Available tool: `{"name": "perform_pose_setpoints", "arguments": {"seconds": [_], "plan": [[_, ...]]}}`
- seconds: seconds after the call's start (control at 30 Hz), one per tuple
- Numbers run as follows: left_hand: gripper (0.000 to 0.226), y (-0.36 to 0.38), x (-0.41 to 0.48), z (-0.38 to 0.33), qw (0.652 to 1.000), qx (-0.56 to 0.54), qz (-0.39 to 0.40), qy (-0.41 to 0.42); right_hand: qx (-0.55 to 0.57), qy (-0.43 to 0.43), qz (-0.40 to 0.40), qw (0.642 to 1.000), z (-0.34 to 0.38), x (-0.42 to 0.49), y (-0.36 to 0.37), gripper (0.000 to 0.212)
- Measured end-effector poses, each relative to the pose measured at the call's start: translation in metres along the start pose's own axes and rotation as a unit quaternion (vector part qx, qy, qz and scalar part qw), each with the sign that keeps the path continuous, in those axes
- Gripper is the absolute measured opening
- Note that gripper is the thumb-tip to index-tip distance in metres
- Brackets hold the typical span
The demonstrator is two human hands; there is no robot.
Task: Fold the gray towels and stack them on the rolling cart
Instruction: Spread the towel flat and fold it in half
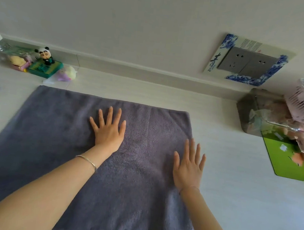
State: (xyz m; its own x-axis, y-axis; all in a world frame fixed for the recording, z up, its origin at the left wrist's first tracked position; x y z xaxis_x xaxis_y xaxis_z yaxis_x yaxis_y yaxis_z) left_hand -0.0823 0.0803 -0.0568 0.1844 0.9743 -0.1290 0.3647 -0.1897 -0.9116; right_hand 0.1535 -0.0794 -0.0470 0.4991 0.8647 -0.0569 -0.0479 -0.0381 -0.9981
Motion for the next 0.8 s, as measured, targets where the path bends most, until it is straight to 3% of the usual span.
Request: {"name": "perform_pose_setpoints", "arguments": {"seconds": [0.1, 0.23, 0.43, 0.67, 0.77, 0.8], "plan": [[0.063, -0.003, -0.039, -0.015, 0.997, -0.022, -0.006, 0.071, 0.027, -0.073, -0.05, 0.996, 0.067, -0.027, -0.013, 0.056], [0.062, 0.016, -0.09, 0.0, 0.994, 0.003, 0.043, 0.105, 0.015, -0.116, -0.004, 0.993, 0.124, -0.057, 0.007, 0.05], [0.062, 0.004, -0.093, 0.054, 0.997, 0.017, 0.017, 0.076, -0.025, -0.021, 0.011, 0.999, 0.055, -0.081, 0.021, 0.067], [0.062, -0.03, -0.087, 0.132, 0.997, 0.033, 0.008, -0.062, -0.002, 0.071, 0.034, 0.997, 0.007, -0.098, 0.013, 0.075], [0.061, -0.032, -0.11, 0.092, 0.999, 0.022, -0.016, 0.033, 0.025, 0.01, 0.004, 1.0, 0.063, -0.113, 0.008, 0.067], [0.061, -0.019, -0.125, 0.071, 0.996, 0.02, 0.016, 0.086, 0.031, -0.024, 0.006, 0.999, 0.089, -0.118, 0.011, 0.061]]}}
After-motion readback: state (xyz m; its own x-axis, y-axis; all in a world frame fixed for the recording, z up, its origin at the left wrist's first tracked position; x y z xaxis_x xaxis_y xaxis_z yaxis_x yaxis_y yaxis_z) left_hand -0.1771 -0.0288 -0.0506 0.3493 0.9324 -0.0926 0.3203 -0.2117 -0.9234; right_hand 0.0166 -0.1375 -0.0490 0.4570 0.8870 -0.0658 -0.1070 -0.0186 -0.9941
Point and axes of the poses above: each hand's wrist, its own x-axis towards the middle knuckle, its own y-axis out of the palm, z = x × y, the point moved 9 cm from there along x, towards the middle knuckle, and after that the axes turned 11 degrees about -x, right-handed, at the moved point
